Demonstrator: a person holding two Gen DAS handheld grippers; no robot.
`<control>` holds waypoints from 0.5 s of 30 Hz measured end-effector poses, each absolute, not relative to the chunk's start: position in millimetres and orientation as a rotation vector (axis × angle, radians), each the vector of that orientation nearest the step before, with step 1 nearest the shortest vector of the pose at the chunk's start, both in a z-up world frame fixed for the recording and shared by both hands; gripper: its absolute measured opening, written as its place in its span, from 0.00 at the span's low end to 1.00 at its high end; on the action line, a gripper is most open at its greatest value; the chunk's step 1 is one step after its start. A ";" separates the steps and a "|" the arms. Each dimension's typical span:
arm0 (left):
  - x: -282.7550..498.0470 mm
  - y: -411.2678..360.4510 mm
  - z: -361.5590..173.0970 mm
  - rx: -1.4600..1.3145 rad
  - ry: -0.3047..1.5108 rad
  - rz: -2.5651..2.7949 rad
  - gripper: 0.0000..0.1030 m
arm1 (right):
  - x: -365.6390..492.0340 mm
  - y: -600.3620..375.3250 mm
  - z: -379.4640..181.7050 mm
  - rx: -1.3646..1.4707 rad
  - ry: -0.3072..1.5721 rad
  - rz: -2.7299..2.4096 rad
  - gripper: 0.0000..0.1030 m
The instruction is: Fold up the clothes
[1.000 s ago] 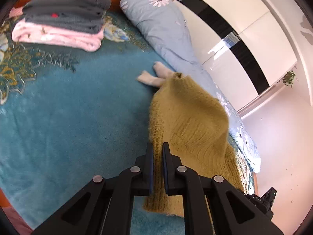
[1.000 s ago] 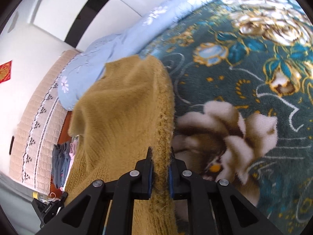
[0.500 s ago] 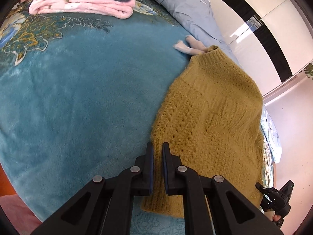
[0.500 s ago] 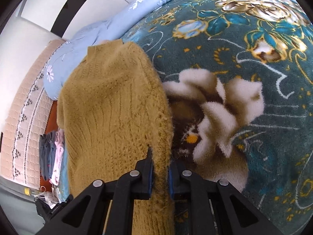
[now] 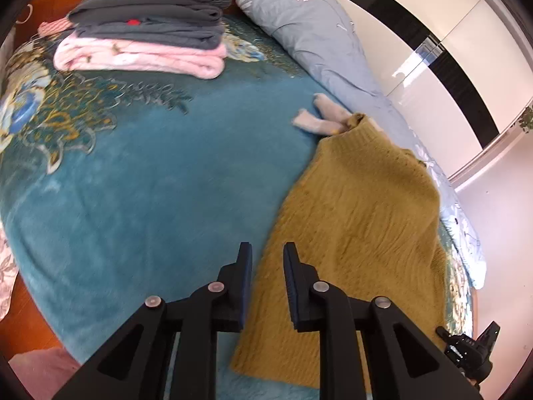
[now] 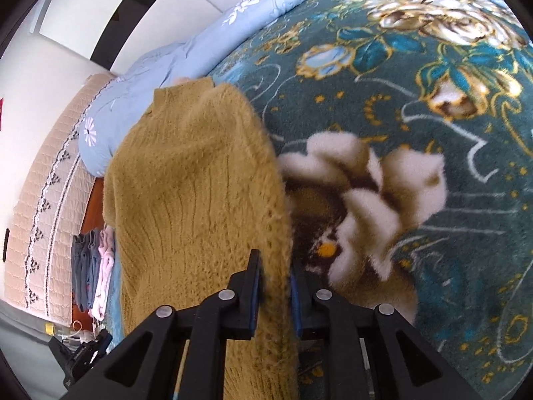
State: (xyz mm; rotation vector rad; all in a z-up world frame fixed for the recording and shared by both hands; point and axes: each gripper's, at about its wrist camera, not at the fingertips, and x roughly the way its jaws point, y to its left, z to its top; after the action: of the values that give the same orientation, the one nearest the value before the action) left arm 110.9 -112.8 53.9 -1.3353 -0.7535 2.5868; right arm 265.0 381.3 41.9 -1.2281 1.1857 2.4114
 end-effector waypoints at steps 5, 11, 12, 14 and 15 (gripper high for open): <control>66.0 -99.2 82.5 -1.251 -0.725 2.514 0.28 | 268.2 393.0 69.6 -1.094 1.093 2.449 0.18; 10.7 -71.6 111.9 -1.214 -0.553 2.446 0.37 | 233.4 389.2 117.6 -1.076 0.923 2.548 0.20; 2.8 -68.9 114.3 -1.219 -0.542 2.423 0.39 | 221.7 385.9 124.7 -1.091 0.898 2.566 0.22; -12.0 -65.8 118.6 -1.220 -0.531 2.409 0.44 | 193.3 377.1 138.5 -1.115 0.864 2.608 0.23; -20.8 -64.2 120.3 -1.215 -0.527 2.404 0.46 | 179.3 373.9 144.0 -1.128 0.858 2.620 0.24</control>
State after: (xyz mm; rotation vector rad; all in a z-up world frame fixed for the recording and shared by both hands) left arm -20.8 -64.2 120.3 -1.2152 -0.5268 2.4040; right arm 179.3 373.9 144.0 -1.1278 0.8576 2.6204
